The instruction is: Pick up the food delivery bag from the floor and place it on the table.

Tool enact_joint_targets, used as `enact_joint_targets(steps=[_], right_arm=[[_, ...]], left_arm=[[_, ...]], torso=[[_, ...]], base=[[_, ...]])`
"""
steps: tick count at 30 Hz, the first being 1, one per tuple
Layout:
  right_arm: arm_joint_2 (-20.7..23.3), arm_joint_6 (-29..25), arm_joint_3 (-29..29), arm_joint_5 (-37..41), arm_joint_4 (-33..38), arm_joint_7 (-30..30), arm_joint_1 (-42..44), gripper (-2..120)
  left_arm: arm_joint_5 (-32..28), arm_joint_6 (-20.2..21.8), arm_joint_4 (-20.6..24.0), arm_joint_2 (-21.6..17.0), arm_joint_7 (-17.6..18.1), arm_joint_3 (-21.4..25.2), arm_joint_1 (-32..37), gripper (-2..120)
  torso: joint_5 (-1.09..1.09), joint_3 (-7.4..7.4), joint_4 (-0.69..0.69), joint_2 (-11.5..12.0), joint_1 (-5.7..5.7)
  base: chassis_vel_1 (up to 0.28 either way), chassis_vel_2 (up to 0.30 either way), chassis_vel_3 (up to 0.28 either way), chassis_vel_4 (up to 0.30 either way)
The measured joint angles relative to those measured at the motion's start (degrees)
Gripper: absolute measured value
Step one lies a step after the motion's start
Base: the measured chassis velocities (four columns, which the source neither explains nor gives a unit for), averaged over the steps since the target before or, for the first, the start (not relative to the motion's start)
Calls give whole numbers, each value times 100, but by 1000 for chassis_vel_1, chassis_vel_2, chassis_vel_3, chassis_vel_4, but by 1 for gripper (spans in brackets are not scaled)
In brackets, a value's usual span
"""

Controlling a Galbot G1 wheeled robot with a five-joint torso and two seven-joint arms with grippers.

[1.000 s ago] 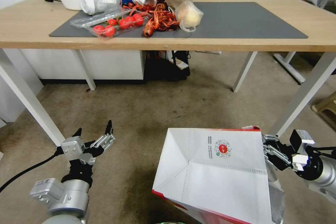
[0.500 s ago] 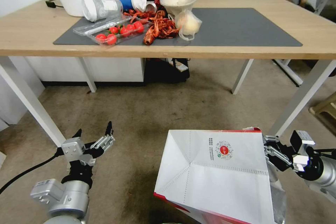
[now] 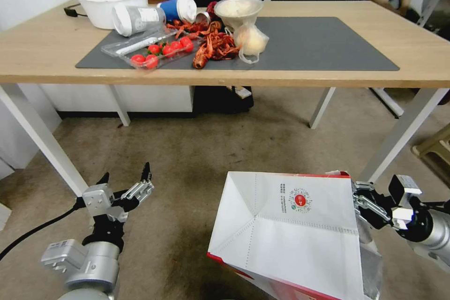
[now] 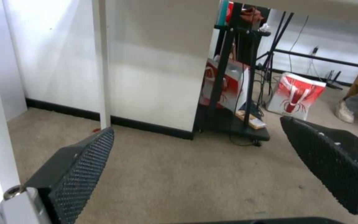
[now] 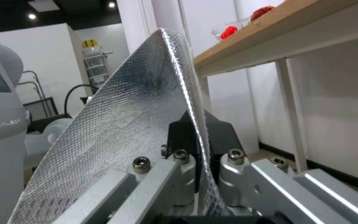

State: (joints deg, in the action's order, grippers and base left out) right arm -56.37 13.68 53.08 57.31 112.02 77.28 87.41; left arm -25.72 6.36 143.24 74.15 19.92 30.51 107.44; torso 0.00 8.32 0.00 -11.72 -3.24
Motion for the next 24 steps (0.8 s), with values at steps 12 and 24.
enact_joint_targets(steps=[12,24], right_arm=[[-8,-4,16,-29,2,18,6,0],[6,-14,19,-60,-1,68,-4,0]], left_arm=[[0,-1,0,-10,-2,-2,-6,100],[-16,-3,0,-9,2,-12,-2,100]], torso=[[0,212,0,-280,-70],[0,403,0,-547,-146]], base=[[0,0,0,0],[0,0,0,0]])
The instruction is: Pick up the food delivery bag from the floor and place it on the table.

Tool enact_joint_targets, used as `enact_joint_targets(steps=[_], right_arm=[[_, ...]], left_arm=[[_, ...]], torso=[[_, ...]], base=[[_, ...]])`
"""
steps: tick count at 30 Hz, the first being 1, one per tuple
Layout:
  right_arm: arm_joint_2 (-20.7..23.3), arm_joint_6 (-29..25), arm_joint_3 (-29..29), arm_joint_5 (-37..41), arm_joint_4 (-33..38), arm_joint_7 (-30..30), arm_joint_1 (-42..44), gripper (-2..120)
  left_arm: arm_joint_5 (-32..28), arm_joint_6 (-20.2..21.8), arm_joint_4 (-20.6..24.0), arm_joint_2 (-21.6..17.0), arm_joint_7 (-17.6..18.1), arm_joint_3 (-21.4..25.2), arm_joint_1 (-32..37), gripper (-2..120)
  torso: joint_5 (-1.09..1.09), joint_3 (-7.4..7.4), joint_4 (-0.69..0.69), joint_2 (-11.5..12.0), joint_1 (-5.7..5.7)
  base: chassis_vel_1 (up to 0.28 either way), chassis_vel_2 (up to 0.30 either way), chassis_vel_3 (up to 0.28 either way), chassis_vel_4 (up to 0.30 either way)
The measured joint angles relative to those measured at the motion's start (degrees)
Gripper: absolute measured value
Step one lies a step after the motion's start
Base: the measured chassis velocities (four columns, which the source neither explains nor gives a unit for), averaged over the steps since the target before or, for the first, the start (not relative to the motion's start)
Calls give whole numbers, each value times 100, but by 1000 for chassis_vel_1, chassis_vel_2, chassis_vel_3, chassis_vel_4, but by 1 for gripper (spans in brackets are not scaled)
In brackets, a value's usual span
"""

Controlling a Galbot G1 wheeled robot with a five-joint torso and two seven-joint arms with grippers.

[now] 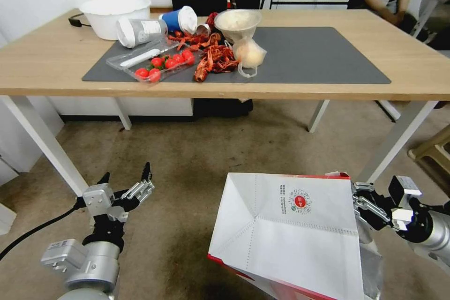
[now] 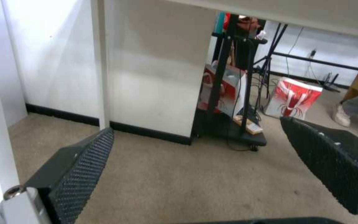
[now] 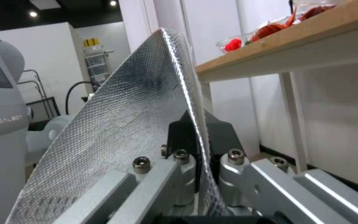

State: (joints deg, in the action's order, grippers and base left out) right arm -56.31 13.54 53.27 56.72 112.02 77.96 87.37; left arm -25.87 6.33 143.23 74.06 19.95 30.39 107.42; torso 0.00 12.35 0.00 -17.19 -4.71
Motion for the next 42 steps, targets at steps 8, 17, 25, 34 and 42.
enact_joint_targets(steps=[8,17,25,34,42], right_arm=[[-1,10,4,0,-6,64,0,0],[-3,25,14,0,-4,103,8,0],[2,25,25,-11,1,120,16,0],[2,12,25,-53,0,186,17,0],[4,4,25,-59,-8,212,22,0]], left_arm=[[4,-8,0,1,-2,2,-3,100],[26,-25,0,6,2,0,2,100],[36,-32,0,20,2,-12,5,100],[46,-41,0,30,4,-16,26,100],[65,-41,0,40,3,-23,41,100]], torso=[[0,125,0,-179,-53],[0,275,0,-401,-125],[0,399,0,-583,-183],[0,547,0,-809,-261],[0,649,0,-973,-322]], base=[[0,0,0,0],[0,0,0,0],[0,0,0,0],[0,0,0,0],[0,0,0,0]])
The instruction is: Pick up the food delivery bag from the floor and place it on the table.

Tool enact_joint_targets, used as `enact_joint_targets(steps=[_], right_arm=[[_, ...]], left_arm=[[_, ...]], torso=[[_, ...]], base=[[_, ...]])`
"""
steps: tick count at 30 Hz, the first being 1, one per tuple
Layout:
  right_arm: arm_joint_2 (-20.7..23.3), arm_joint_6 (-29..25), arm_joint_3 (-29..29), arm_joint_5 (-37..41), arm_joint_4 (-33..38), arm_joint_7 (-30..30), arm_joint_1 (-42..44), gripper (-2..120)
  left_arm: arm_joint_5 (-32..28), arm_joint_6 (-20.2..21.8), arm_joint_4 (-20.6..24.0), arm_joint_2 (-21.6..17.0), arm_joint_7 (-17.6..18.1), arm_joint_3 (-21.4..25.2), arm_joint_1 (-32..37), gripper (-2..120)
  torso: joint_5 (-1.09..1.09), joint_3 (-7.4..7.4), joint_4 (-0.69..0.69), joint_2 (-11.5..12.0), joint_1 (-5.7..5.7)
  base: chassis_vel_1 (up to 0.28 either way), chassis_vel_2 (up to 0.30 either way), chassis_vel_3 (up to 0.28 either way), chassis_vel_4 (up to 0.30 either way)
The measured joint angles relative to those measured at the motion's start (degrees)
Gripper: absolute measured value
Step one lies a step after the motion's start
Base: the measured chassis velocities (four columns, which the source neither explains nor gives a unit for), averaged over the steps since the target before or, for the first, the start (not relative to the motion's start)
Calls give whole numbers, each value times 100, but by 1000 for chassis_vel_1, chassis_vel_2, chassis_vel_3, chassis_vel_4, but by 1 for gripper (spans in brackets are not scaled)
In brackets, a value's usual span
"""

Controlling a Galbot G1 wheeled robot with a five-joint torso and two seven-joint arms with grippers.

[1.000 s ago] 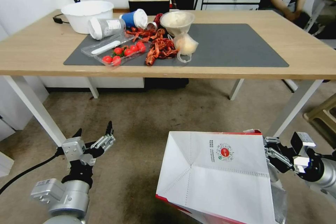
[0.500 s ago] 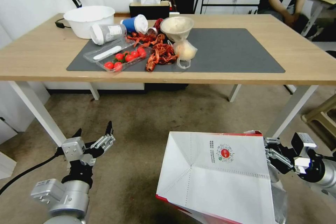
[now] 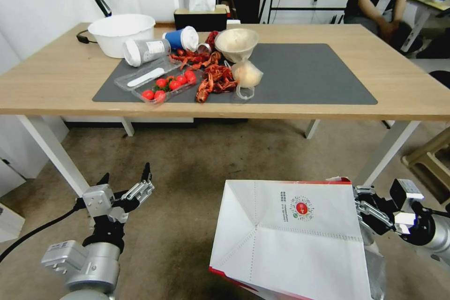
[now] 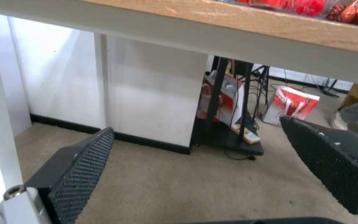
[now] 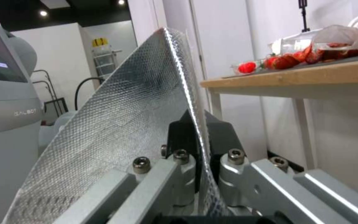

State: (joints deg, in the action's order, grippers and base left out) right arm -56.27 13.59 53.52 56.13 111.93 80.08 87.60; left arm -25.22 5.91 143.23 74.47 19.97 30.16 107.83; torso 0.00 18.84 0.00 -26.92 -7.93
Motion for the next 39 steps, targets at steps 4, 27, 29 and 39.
enact_joint_targets(steps=[4,27,29,39], right_arm=[[13,-3,0,-2,-3,4,-6,0],[-20,-27,6,-74,-15,65,-2,0],[-20,-27,7,-76,-15,69,-4,0],[-12,-25,10,-77,-18,73,-11,0]], left_arm=[[10,0,0,5,-2,-1,12,100],[27,-34,0,5,-15,-2,25,100],[27,-38,0,2,-16,-1,23,100],[30,-40,0,5,-41,-1,22,100]], torso=[[0,70,0,-111,-43],[0,387,0,-621,-235],[0,441,0,-708,-267],[0,521,0,-836,-317]], base=[[0,0,0,0],[0,0,0,0],[0,0,0,0],[0,0,0,0]])
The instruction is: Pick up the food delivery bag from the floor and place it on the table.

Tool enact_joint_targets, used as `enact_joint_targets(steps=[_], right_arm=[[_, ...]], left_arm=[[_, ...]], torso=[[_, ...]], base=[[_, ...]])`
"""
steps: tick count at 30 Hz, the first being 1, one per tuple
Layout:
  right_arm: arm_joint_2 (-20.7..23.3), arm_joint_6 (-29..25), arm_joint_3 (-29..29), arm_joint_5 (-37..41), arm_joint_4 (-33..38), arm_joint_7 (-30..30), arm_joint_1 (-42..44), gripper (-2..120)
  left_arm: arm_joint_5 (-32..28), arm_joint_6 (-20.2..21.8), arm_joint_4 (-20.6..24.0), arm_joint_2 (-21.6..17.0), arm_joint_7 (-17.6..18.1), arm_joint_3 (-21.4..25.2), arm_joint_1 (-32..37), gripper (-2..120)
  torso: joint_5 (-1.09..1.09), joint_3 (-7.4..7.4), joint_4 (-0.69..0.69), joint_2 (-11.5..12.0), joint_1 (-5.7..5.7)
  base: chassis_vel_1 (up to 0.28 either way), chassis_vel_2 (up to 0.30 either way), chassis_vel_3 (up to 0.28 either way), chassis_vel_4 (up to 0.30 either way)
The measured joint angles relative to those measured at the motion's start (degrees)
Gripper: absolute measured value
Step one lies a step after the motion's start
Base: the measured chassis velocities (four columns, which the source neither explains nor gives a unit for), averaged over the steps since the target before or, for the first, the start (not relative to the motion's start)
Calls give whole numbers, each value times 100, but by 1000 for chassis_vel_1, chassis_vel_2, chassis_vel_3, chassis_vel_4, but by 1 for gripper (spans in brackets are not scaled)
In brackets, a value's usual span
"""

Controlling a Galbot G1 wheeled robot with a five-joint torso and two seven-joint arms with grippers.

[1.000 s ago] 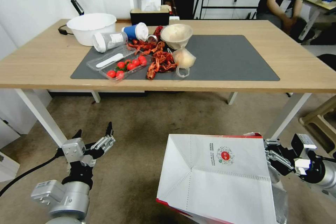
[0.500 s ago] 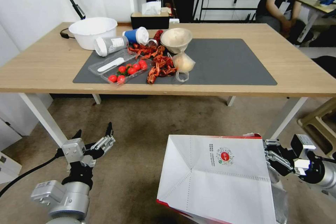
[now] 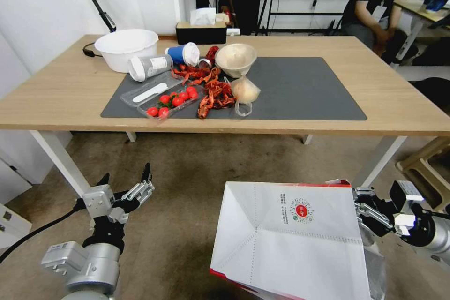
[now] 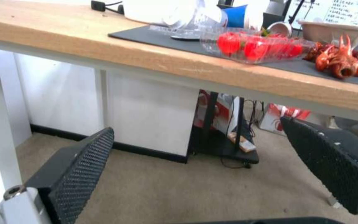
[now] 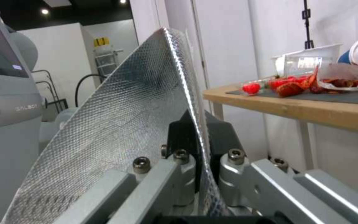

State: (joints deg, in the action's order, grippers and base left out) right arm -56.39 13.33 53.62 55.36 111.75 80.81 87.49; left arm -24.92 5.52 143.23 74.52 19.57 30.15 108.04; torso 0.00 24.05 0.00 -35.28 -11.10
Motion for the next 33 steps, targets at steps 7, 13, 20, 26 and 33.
enact_joint_targets(steps=[7,13,20,26,33], right_arm=[[-8,0,-1,0,-4,-2,-14,0],[-19,0,-5,-4,-4,-3,-12,0],[-10,0,15,-5,8,1,7,0],[-9,0,15,-5,14,2,9,0],[-9,1,14,-5,19,3,9,0]], left_arm=[[4,0,0,2,-11,-1,-7,100],[2,-5,0,-8,-8,8,-7,100],[8,-6,0,-6,-14,10,-16,100],[9,-6,0,-3,-14,8,-20,100],[10,-6,0,0,-15,3,-20,100]], torso=[[0,103,0,-172,-69],[0,235,0,-389,-154],[0,337,0,-564,-228],[0,366,0,-612,-246],[0,409,0,-682,-272]], base=[[0,0,0,0],[0,0,0,0],[0,0,0,0],[0,0,0,0],[0,0,0,0]])
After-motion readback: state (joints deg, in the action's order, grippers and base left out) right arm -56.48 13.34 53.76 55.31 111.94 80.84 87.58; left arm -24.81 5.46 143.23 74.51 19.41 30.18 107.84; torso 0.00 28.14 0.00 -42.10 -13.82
